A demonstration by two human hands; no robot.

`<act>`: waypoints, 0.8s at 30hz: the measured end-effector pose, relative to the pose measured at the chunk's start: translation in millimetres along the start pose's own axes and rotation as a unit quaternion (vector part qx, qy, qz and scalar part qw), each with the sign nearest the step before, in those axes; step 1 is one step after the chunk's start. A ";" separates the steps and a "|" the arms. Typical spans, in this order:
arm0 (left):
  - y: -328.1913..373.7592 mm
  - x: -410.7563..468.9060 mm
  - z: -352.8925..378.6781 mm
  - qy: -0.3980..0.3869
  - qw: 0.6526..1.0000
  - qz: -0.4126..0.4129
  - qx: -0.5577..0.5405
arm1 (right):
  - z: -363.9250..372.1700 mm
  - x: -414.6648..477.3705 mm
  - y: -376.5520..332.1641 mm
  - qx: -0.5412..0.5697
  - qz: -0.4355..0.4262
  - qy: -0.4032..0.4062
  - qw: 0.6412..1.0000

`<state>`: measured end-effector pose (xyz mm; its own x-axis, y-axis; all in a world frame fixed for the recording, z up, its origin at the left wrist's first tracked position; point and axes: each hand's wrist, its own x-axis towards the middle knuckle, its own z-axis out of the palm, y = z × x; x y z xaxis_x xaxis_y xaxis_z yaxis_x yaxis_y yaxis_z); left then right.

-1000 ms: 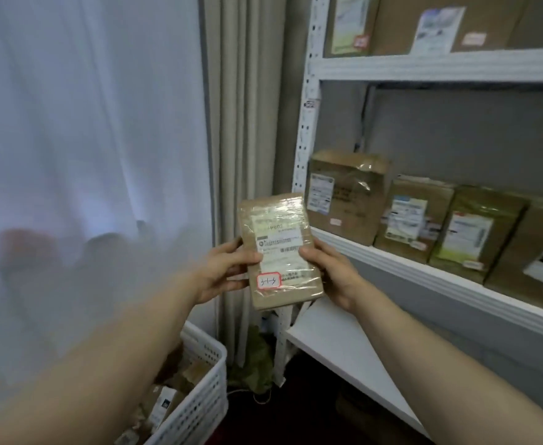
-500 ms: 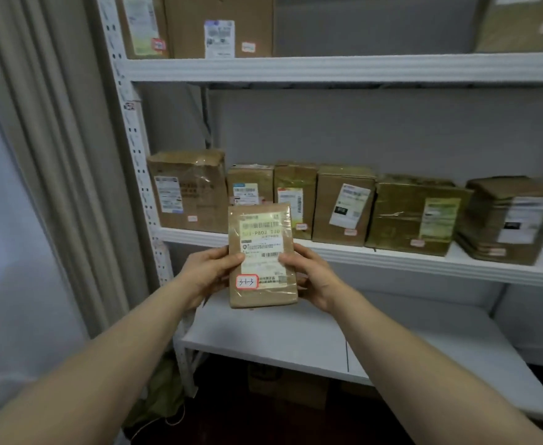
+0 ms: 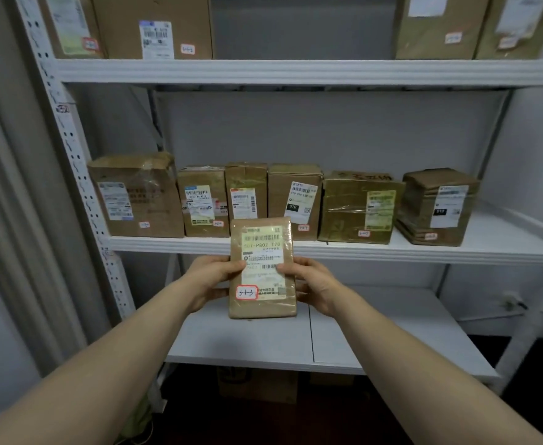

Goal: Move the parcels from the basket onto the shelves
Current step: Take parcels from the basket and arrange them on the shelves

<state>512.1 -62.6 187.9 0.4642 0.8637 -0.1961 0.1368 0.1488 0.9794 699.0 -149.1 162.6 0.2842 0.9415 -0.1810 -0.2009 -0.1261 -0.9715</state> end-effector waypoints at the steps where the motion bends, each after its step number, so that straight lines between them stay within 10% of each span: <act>1: 0.8 0.2 1.0 0.002 1.000 0.001 0.000 | -1.0 -0.2 0.4 0.000 0.003 0.001 1.000; 24: 72.3 -13.1 -0.9 0.012 0.995 0.098 -0.020 | 8.5 16.7 -70.9 -0.017 -0.091 -0.004 0.996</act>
<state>515.1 -62.7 261.3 0.4571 0.8894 -0.0008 0.0101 -0.0043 0.9999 710.0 -121.8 229.8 0.3048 0.9524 0.0004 -0.1154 0.0374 -0.9926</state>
